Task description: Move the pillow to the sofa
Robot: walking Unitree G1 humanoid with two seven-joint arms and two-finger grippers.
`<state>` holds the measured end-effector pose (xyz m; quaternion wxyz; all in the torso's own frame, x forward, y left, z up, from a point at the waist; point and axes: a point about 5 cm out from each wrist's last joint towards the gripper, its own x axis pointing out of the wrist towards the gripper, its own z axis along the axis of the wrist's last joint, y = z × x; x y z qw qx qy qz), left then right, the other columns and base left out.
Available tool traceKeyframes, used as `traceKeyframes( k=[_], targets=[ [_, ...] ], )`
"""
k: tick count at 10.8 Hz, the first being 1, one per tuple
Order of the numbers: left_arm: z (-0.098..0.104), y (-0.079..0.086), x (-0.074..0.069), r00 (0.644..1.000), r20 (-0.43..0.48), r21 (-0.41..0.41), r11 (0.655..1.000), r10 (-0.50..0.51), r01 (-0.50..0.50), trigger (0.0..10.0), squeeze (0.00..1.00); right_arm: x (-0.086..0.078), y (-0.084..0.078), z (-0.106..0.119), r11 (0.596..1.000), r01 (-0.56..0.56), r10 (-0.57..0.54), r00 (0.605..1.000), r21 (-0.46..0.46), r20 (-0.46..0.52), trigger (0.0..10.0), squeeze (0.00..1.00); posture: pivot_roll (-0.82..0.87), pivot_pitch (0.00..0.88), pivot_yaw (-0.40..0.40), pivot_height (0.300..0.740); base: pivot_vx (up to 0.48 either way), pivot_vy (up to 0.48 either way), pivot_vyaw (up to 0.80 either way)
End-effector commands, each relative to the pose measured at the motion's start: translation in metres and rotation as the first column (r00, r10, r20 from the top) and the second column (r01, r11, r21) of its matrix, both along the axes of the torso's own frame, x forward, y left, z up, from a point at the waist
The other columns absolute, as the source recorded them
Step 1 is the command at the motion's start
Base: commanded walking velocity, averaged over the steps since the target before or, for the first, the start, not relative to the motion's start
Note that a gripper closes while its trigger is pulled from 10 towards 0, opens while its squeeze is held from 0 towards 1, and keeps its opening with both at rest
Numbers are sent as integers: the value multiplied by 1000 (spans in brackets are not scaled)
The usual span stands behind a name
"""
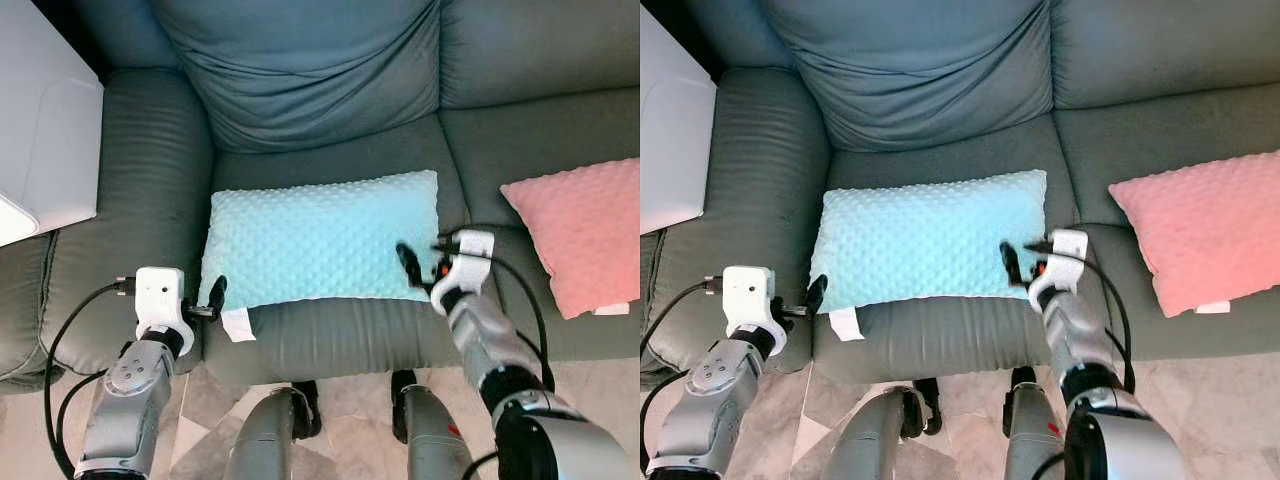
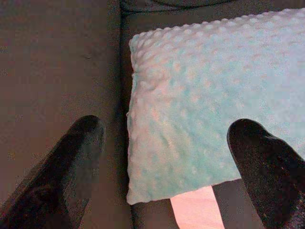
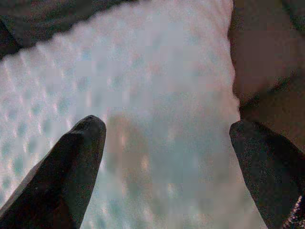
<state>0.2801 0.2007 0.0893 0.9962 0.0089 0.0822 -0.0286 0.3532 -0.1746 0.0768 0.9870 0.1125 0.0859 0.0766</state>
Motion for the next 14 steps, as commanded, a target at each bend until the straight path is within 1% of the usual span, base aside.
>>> traceKeyframes(
  k=[1,2,4,5,6,7,14],
  targets=[
    [-9,9,-10,999,-46,19,1000,25,-24,10000,0,-12,4,-21,1000,-11,13,996,20,-84,10000,847,28,466,226,740,0,0,0],
    [-10,9,-10,998,-49,21,1000,24,-23,10000,0,-13,3,-23,1000,-3,4,995,13,-101,10000,0,32,464,230,740,0,0,0],
    [-8,8,-9,999,-46,23,1000,22,-21,10000,0,-13,-1,-24,999,30,-32,993,-20,-110,10000,0,43,466,233,740,0,0,0],
    [-8,9,-9,999,-45,24,999,24,-23,10000,0,-13,-2,-24,999,32,-34,993,-26,-110,10000,0,48,469,235,740,0,0,0],
    [-7,10,-10,999,-45,29,999,25,-24,10000,0,-12,-5,-22,998,28,-33,994,-55,-102,10000,0,52,470,235,740,0,0,0],
    [-7,11,-10,999,-46,33,999,28,-27,10000,0,-10,-7,-20,998,32,-36,994,-47,-99,0,0,55,471,236,740,0,0,0],
    [-6,12,-10,999,-45,39,999,27,-25,10000,0,-8,-5,-16,998,10,-15,996,-60,-86,0,0,82,463,241,740,0,0,0]
  ],
)
